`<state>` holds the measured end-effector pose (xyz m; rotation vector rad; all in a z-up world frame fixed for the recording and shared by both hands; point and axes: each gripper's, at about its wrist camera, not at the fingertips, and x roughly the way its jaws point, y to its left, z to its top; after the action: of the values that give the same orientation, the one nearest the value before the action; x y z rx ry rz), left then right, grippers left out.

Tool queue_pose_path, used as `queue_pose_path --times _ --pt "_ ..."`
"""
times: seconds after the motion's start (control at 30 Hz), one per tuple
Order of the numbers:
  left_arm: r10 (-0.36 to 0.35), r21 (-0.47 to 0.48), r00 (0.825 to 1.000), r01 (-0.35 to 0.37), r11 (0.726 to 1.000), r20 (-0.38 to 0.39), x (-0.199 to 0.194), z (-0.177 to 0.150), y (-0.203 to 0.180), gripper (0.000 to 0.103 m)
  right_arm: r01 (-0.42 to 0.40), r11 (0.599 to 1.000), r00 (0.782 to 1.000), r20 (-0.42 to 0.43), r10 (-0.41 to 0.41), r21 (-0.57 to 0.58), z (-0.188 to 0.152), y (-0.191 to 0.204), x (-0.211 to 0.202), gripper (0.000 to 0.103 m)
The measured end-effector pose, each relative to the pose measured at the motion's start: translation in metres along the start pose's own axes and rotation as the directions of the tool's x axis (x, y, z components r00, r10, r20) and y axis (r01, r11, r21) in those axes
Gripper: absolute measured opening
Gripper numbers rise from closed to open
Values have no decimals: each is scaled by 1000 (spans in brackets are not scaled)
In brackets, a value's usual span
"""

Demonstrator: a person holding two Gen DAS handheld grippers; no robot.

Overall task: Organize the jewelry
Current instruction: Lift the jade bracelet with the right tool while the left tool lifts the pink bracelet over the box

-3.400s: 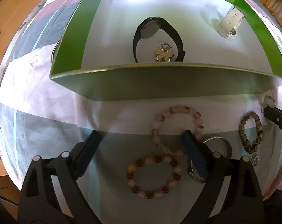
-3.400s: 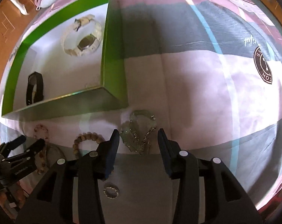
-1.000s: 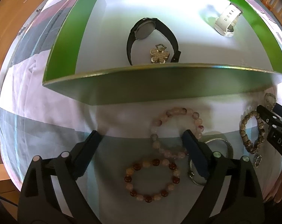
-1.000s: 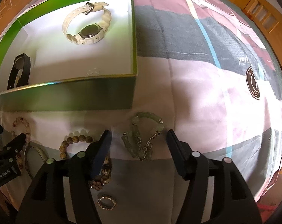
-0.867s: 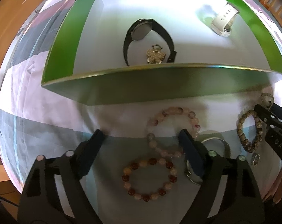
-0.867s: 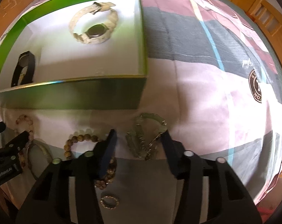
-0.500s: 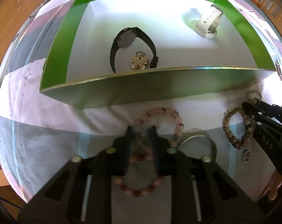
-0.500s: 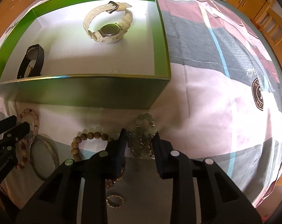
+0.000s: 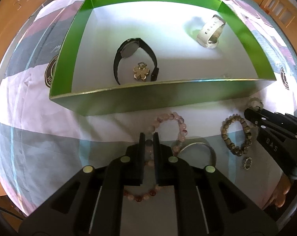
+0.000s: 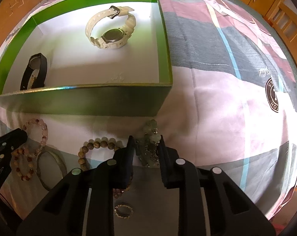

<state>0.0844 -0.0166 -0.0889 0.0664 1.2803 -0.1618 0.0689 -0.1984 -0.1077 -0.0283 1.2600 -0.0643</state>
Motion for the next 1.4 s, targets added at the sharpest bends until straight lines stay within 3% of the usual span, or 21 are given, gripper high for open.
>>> queue_pose_path --times 0.07,0.17,0.47,1.0,1.03,1.1,1.27,1.33,1.37,1.4 --pt "-16 0 1000 16 1000 7 -7 1 1 7 -7 1000 1000 2 7 8 2 -5 -1 21" --pt "-62 -11 998 62 998 15 -18 3 11 7 -25 1000 1000 13 25 15 5 -8 -8 10" --pt "-138 -54 990 137 989 -8 -25 1 35 7 -71 997 995 76 69 32 11 -25 -34 8" --pt "-118 -24 993 118 993 18 -33 2 24 7 -159 985 981 124 149 68 6 -44 -61 7" --pt "-116 -17 993 116 993 14 -32 1 22 7 -153 986 983 115 146 59 6 -43 -58 7" --pt "-113 -14 994 113 994 10 -31 0 20 7 -158 986 985 74 154 61 5 -41 -46 27" --pt "-111 -8 994 111 994 10 -31 -1 19 7 -182 980 983 18 181 78 6 -34 -21 29" --pt "-115 -6 993 115 993 14 -33 -1 18 7 -178 981 984 9 178 73 6 -30 -18 19" --pt "-116 -6 993 116 993 16 -34 -2 18 7 -177 982 984 6 177 67 6 -28 -18 7" --pt "-117 -4 993 117 993 18 -35 -2 18 7 -176 983 984 6 176 58 6 -25 -19 7"
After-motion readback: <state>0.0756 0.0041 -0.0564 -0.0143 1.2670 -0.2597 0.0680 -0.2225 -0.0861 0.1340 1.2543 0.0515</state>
